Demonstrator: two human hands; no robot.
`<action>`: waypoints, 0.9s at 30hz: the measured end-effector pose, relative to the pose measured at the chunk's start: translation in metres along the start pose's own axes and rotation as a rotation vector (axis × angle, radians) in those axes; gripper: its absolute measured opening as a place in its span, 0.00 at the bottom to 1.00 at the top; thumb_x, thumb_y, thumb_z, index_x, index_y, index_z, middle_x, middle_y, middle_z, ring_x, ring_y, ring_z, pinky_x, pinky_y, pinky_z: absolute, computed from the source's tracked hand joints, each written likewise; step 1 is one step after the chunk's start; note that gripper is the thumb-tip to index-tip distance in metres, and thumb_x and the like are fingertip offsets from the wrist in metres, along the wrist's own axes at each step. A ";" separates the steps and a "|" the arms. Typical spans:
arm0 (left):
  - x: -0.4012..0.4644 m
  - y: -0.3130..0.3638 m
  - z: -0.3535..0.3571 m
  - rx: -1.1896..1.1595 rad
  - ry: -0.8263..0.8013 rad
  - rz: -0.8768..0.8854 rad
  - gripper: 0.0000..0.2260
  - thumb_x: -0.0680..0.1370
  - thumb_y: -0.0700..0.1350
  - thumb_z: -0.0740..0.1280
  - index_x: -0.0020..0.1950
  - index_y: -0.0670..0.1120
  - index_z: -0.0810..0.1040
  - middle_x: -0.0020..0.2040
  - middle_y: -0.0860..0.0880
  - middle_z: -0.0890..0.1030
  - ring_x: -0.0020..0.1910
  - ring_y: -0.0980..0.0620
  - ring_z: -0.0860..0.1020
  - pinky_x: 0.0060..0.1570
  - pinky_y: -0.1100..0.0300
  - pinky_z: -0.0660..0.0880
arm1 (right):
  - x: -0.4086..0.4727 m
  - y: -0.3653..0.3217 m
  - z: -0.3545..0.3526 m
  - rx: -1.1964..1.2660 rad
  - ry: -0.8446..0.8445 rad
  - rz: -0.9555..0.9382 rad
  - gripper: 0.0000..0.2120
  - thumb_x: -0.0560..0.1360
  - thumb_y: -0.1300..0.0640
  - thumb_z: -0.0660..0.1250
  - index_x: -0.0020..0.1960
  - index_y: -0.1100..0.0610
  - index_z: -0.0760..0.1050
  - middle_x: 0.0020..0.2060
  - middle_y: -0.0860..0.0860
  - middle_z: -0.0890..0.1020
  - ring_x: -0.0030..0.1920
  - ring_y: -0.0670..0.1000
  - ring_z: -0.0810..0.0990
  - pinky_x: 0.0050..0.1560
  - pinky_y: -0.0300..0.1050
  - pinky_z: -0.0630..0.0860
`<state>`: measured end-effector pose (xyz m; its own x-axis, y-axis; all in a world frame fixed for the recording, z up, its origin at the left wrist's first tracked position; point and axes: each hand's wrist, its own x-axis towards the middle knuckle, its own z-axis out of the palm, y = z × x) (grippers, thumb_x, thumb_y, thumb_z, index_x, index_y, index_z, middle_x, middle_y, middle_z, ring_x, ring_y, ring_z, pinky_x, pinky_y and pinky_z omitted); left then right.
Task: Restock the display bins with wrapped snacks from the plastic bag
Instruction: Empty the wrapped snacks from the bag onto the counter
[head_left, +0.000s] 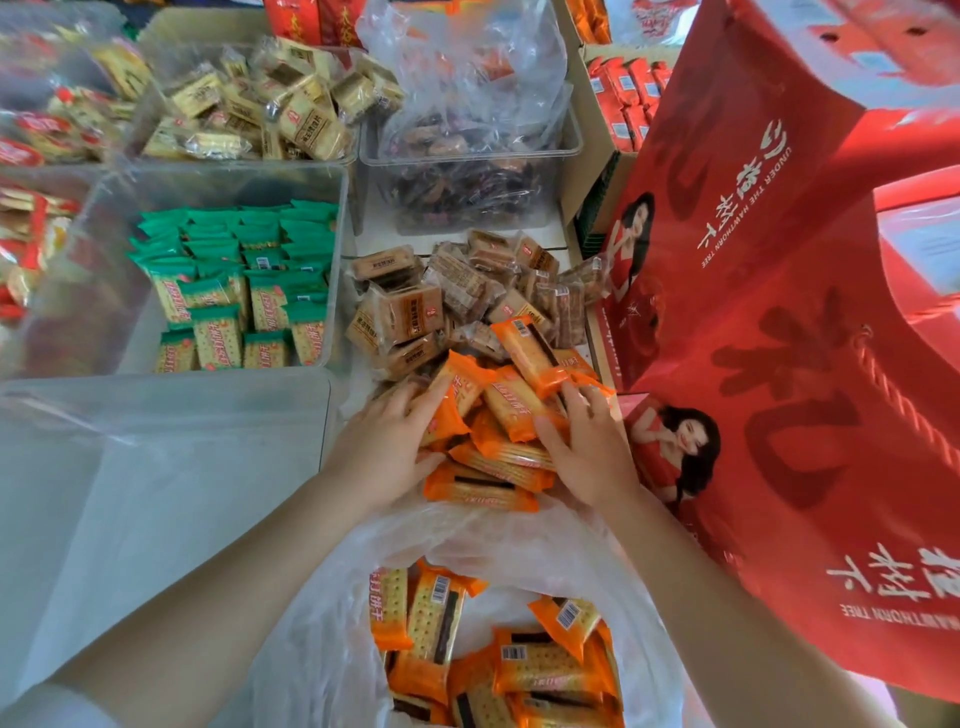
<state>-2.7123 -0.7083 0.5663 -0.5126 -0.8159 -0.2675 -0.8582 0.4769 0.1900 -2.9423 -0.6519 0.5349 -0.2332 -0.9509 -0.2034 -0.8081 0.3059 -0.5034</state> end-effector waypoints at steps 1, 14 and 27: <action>0.000 0.000 0.000 0.007 0.022 -0.020 0.38 0.77 0.57 0.62 0.76 0.54 0.40 0.76 0.45 0.55 0.71 0.43 0.61 0.66 0.49 0.67 | -0.006 -0.002 0.002 0.007 -0.029 -0.007 0.30 0.78 0.40 0.54 0.75 0.54 0.56 0.74 0.54 0.58 0.73 0.55 0.57 0.70 0.50 0.58; -0.071 0.036 -0.027 -0.159 0.128 0.774 0.11 0.75 0.48 0.60 0.43 0.47 0.82 0.41 0.52 0.80 0.38 0.51 0.79 0.37 0.57 0.78 | -0.127 -0.036 -0.052 -0.011 0.005 -0.738 0.10 0.76 0.54 0.60 0.46 0.56 0.78 0.38 0.48 0.80 0.38 0.48 0.78 0.38 0.43 0.75; -0.067 0.044 0.015 0.399 -0.094 0.583 0.32 0.77 0.54 0.62 0.77 0.49 0.51 0.77 0.44 0.44 0.76 0.44 0.45 0.73 0.50 0.44 | -0.113 0.018 -0.065 -1.190 -0.139 -0.292 0.29 0.81 0.55 0.49 0.77 0.54 0.38 0.77 0.51 0.49 0.76 0.55 0.49 0.74 0.54 0.42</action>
<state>-2.7157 -0.6274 0.5780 -0.8757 -0.3686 -0.3118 -0.3790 0.9249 -0.0289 -2.9659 -0.5422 0.6034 0.0394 -0.9410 -0.3361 -0.8268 -0.2196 0.5179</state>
